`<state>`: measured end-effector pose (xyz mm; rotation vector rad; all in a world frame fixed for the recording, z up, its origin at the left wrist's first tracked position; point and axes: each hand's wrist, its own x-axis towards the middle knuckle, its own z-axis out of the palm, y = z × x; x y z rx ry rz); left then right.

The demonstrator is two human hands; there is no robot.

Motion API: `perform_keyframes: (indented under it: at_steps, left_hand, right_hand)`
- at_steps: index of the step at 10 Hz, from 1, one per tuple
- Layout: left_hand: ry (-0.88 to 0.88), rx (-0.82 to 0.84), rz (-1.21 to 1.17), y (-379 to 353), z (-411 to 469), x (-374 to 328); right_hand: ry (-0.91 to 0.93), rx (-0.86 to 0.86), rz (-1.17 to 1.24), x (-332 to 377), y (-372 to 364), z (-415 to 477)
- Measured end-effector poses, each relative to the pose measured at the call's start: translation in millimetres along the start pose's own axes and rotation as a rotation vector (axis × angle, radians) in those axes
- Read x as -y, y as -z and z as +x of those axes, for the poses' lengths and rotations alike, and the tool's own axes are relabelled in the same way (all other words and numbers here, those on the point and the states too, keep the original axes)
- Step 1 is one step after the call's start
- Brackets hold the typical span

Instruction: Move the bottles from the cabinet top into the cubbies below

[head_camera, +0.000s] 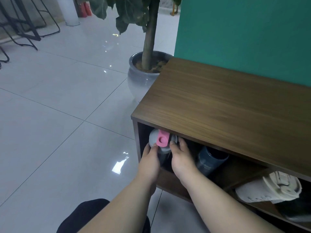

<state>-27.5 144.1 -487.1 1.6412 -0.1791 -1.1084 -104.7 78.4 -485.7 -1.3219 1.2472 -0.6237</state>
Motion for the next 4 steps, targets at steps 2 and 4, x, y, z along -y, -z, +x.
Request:
perform_keyframes:
  at_steps: [2, 4]
  left_hand:
    - [-0.016, -0.013, -0.002, -2.2, 0.1, 3.6]
    - [0.044, -0.012, -0.019, 2.5, 6.6, 11.2]
  right_hand:
    - [0.025, 0.017, -0.017, -6.9, -0.4, 3.8]
    - [-0.079, 0.014, -0.012, -15.5, 8.0, 0.2]
